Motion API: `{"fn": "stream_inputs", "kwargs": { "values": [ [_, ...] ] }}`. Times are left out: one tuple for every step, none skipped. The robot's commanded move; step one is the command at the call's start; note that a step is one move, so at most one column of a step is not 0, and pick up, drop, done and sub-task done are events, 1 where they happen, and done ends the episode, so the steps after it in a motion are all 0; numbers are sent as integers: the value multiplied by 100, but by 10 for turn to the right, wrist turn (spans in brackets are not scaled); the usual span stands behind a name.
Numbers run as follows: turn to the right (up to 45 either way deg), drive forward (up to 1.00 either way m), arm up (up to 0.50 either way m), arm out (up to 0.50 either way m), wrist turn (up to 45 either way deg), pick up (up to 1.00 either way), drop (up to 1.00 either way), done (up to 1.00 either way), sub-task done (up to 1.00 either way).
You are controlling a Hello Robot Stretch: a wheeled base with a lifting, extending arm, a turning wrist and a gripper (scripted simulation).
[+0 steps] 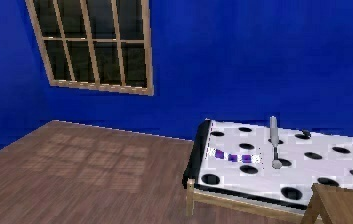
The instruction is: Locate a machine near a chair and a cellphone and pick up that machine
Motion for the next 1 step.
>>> {"fn": "stream_inputs", "kwargs": {
  "values": [
    [0,0,0,0,0,100,0,0,0]
  ]
}}
